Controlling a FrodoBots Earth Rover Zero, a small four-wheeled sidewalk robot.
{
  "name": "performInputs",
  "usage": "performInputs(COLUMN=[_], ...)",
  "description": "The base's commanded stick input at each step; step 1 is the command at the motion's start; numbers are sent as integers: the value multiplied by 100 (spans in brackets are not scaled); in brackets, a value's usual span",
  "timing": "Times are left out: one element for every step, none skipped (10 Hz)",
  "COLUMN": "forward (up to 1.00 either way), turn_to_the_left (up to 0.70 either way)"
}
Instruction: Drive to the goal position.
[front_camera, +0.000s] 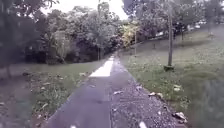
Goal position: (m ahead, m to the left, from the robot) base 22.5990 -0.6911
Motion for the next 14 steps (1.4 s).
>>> performInputs(forward=[70,70,70,70,70,70,70,70,70,70,70,70,70,70], turn_to_the_left=[-13,-13,-13,-13,-13,-13,-13,-13,-13,-13,-13,-6,1,1])
